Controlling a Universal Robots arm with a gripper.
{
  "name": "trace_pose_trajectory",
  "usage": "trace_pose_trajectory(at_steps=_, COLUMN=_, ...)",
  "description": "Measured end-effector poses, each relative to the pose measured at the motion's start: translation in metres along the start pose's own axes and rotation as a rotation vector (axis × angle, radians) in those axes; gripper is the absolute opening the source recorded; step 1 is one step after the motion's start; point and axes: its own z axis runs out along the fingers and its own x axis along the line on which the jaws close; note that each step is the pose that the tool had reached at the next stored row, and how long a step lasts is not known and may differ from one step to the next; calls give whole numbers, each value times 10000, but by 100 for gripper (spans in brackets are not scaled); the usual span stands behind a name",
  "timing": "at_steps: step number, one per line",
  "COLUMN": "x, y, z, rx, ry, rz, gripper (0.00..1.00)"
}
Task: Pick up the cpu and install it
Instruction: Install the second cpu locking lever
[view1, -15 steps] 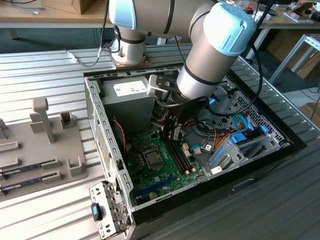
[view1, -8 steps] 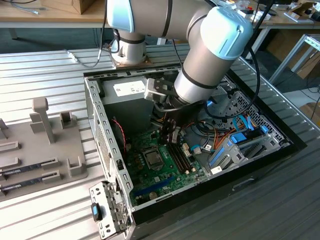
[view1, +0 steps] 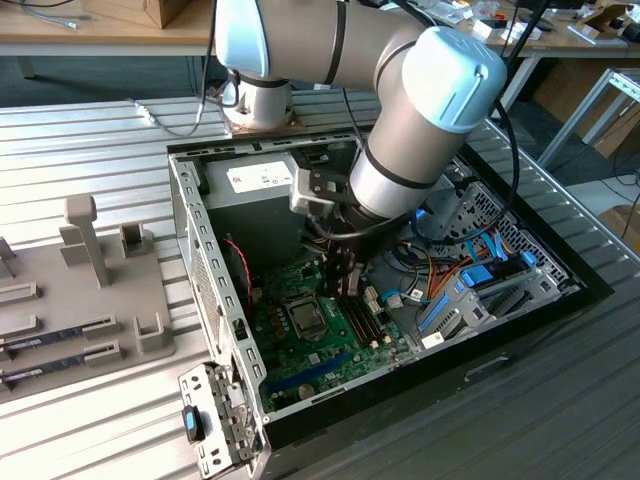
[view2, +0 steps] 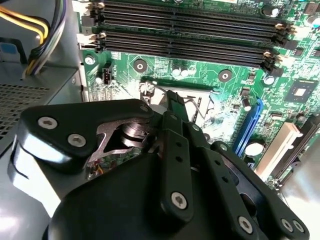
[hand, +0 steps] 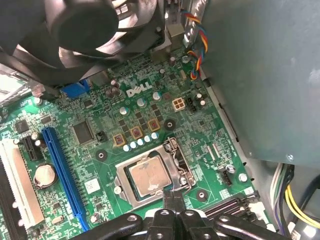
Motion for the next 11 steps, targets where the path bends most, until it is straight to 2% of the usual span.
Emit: trace_pose_trajectory(at_steps=11, x=56, y=-39, z=102, rx=0, ry=2, rz=0, gripper=11)
